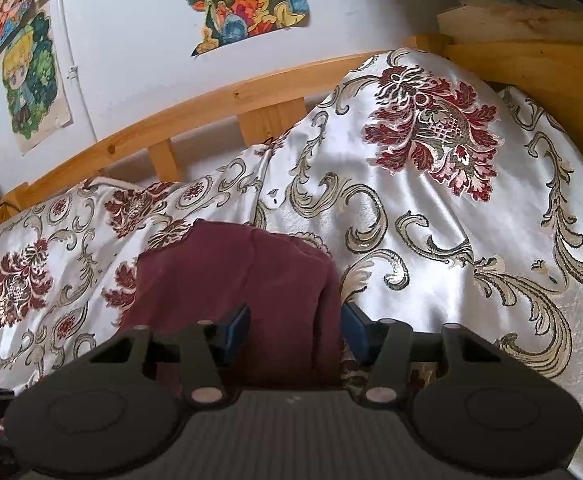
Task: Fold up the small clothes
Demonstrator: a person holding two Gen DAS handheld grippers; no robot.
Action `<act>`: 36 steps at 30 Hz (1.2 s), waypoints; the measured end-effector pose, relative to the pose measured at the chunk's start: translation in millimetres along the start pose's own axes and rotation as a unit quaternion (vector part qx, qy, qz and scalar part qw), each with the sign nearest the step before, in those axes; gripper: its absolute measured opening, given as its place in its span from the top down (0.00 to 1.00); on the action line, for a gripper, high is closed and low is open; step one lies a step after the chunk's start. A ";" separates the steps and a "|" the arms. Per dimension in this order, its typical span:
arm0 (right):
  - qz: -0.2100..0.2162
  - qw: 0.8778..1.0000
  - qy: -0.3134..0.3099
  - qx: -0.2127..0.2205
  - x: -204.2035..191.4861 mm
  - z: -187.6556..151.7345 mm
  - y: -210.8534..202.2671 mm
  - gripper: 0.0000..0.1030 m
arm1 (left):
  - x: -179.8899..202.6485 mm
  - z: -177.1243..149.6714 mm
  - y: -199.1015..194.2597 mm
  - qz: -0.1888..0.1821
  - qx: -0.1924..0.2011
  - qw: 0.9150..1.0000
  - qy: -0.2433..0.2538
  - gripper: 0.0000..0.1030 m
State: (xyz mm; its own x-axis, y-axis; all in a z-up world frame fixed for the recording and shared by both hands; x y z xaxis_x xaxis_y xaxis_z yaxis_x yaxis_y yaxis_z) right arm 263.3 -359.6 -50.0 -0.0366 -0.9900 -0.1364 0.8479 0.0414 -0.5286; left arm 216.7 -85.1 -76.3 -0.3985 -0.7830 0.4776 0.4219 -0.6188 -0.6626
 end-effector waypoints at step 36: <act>0.027 0.997 0.070 -0.014 6.8 3.4 64.5 0.45 | -16.2 2.5 17.4 -0.063 -0.015 0.994 -0.083 0.01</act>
State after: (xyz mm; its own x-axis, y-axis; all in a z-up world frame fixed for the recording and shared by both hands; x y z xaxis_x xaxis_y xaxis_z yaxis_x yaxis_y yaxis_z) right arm 319.5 -364.1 -82.1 -0.0655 -0.9579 -0.2797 0.8359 0.1004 -0.5396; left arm 232.6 -83.3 -94.0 -0.3058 -0.6998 0.6456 0.3518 -0.7131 -0.6064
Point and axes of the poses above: each gripper's, at about its wrist camera, not at the fingertips, and y roughly the way its jaws point, x to its right, z to its top, the point moved 3 cm from there along y, roughly the way its jaws point, and after that the axes turned 12 degrees about -z, right-handed, at the moved point
